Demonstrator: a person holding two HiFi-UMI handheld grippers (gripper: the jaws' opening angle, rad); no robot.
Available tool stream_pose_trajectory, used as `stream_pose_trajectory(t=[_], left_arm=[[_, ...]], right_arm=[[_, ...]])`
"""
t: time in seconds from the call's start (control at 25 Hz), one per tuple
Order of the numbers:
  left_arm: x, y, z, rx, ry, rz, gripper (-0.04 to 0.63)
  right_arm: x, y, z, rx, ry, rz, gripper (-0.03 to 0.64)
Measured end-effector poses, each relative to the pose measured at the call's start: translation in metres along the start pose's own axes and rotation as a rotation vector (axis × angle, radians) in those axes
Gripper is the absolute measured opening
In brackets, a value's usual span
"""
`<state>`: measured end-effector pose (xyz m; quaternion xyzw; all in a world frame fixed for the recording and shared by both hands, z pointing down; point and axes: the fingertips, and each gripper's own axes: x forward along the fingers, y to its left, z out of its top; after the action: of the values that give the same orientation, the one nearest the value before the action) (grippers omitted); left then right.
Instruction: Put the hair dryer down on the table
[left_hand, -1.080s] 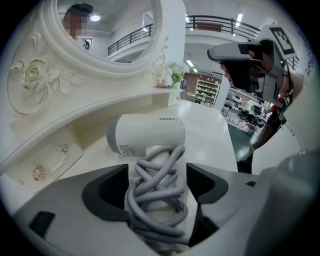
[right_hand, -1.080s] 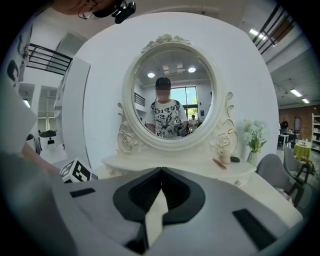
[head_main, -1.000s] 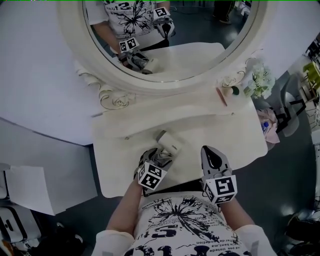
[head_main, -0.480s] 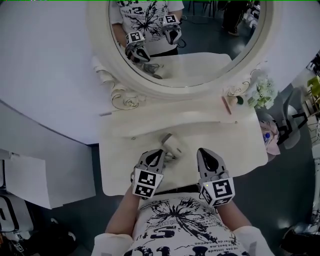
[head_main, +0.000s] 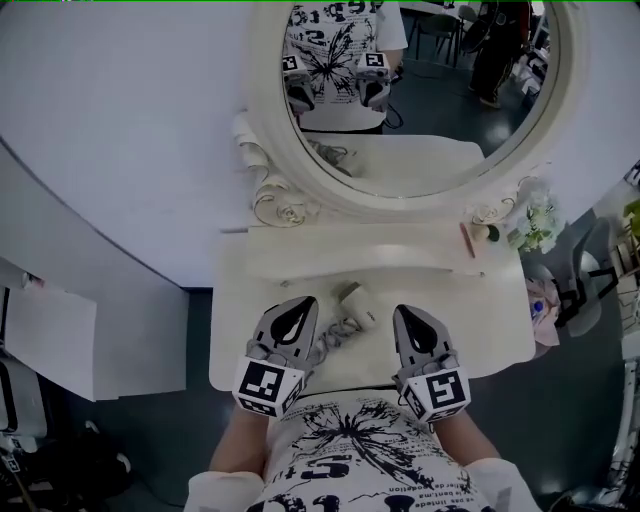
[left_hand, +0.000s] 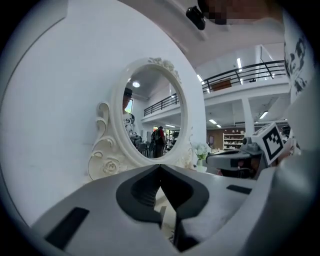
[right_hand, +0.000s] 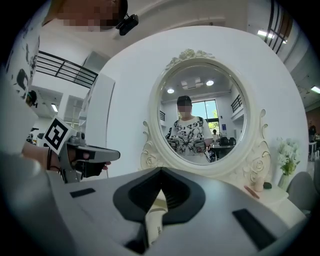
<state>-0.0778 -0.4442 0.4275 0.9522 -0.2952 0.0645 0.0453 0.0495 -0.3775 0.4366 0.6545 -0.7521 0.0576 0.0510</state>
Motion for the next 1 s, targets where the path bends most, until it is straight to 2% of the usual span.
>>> stream_pose_trajectory(t=[0.16, 0.28, 1.0], left_arm=[[-0.017, 0.012, 0.026, -0.008, -0.078, 0.051, 0.021], [-0.023, 0.015, 0.036, -0.014, -0.106, 0.075, 0.021], [-0.025, 0.018, 0.035, -0.016, -0.097, 0.114, 0.021]], right_arm=[[0.007, 0.008, 0.008, -0.015, -0.021, 0.04, 0.017], [0.011, 0.011, 0.011, -0.015, -0.029, 0.058, 0.017], [0.014, 0.017, 0.008, -0.024, -0.021, 0.09, 0.017]])
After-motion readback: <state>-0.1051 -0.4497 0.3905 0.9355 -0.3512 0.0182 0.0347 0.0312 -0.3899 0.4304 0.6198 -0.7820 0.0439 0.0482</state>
